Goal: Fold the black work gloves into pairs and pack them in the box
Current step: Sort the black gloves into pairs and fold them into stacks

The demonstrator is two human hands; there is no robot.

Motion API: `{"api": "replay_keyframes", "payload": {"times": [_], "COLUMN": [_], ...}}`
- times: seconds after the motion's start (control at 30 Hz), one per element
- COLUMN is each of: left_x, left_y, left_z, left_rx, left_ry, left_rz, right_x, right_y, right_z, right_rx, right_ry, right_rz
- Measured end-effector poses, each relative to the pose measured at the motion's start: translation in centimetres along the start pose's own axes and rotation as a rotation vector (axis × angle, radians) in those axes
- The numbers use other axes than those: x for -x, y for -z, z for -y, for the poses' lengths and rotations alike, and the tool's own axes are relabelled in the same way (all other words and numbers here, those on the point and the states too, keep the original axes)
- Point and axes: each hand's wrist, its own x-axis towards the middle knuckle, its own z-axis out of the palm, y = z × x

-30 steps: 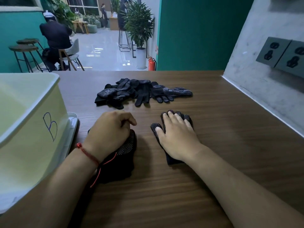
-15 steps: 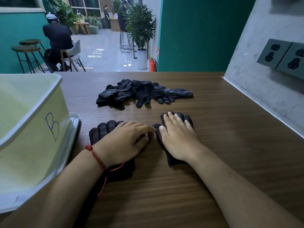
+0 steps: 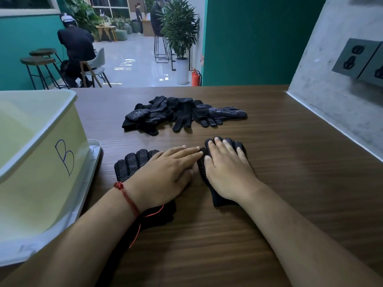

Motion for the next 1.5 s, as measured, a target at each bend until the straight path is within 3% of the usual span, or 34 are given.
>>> {"api": "replay_keyframes", "payload": {"times": [0.17, 0.33, 0.47, 0.57, 0.7, 0.83, 0.97, 1.07, 1.2, 1.5], "left_x": [0.0, 0.0, 0.2, 0.5, 0.4, 0.5, 0.5, 0.4, 0.3, 0.2], "left_y": [-0.3, 0.9, 2.0, 1.4, 0.7, 1.4, 1.7, 1.8, 1.7, 1.6], "left_z": [-0.1, 0.2, 2.3, 3.9, 3.8, 4.0, 4.0, 4.3, 4.6, 2.9], "left_rx": [-0.050, 0.020, 0.011, -0.066, -0.038, -0.011, 0.072, 0.066, 0.072, 0.189], "left_ry": [0.069, 0.062, 0.263, 0.445, 0.463, 0.434, 0.432, 0.422, 0.399, 0.342], "left_rz": [0.055, -0.087, -0.184, -0.075, 0.111, 0.158, 0.102, -0.031, -0.170, -0.282], "right_x": [0.1, -0.1, -0.3, -1.3, -4.5, -8.1, -9.8, -9.3, -7.3, -2.0], "right_y": [0.0, 0.1, 0.8, 1.8, 2.3, 1.6, 1.3, 1.8, 3.7, 5.7], "right_z": [0.0, 0.1, 0.1, 0.7, 3.0, 4.7, 4.8, 4.6, 3.9, 3.3], "right_rx": [0.031, 0.037, 0.033, 0.087, 0.197, 0.325, 0.285, 0.048, -0.452, -1.541], "right_ry": [-0.016, -0.020, -0.027, 0.002, 0.162, 0.204, 0.156, 0.223, 0.277, 0.256], "right_rz": [-0.001, 0.019, 0.084, 0.031, -0.004, 0.078, 0.085, -0.113, -0.378, -0.104]}}
